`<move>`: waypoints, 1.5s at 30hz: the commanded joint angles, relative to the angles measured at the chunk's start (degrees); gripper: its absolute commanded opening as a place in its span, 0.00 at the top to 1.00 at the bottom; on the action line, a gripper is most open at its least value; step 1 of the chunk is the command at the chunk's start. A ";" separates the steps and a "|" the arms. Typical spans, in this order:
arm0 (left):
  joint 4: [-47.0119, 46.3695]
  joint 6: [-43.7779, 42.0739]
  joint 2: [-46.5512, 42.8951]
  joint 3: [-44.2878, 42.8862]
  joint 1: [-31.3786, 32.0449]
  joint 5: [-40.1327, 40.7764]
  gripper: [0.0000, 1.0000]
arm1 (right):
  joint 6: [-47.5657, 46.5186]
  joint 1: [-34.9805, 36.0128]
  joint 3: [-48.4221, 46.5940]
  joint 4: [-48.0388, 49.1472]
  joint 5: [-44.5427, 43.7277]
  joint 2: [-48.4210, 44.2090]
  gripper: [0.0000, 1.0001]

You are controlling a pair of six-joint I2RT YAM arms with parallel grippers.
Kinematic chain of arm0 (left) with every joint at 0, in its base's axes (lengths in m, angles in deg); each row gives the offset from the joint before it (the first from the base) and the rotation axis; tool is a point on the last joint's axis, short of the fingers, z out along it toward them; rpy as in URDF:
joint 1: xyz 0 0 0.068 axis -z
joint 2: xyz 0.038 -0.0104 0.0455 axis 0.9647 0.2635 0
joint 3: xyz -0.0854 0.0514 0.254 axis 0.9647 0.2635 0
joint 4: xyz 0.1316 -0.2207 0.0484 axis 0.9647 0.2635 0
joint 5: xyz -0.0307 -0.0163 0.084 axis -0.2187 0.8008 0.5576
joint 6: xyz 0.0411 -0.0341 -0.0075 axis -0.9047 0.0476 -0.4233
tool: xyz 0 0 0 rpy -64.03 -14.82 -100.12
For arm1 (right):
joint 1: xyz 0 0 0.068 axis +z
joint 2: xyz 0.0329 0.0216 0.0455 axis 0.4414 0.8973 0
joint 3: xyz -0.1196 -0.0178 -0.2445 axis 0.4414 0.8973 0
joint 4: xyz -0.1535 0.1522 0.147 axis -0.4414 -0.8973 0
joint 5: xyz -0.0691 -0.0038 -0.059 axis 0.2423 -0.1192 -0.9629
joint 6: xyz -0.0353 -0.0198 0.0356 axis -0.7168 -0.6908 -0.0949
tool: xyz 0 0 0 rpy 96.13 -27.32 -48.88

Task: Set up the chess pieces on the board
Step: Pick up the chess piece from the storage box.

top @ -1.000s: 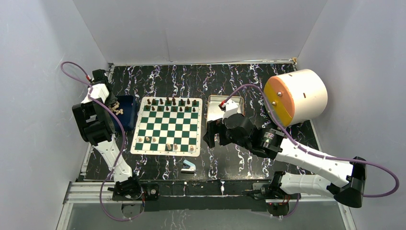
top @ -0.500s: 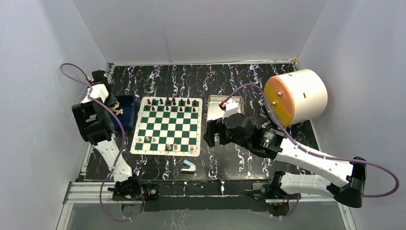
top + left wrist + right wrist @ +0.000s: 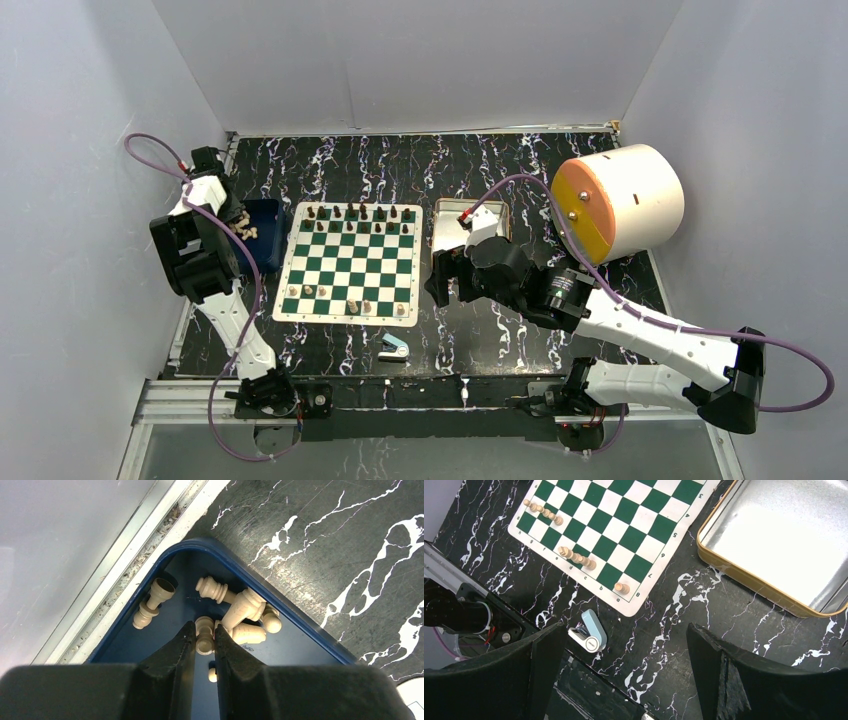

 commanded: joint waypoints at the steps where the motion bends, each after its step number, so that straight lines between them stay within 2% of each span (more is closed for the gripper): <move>1: 2.16 1.52 -1.49 -0.93 -0.01 -2.36 0.86 | -0.53 -0.13 -2.00 2.93 -1.30 -0.87 0.01; 13: 5.20 2.78 -4.37 -3.32 -0.01 -3.17 0.89 | 0.03 -0.13 -0.88 3.20 -2.35 -2.30 0.01; 33: 8.07 5.72 -14.28 -0.67 -0.01 -5.48 0.90 | 0.05 -0.13 0.21 1.81 -3.69 -4.40 0.01; 45: 10.56 5.39 -20.55 4.89 0.38 -14.47 0.92 | 1.16 -0.16 1.88 3.80 -1.44 -4.71 0.01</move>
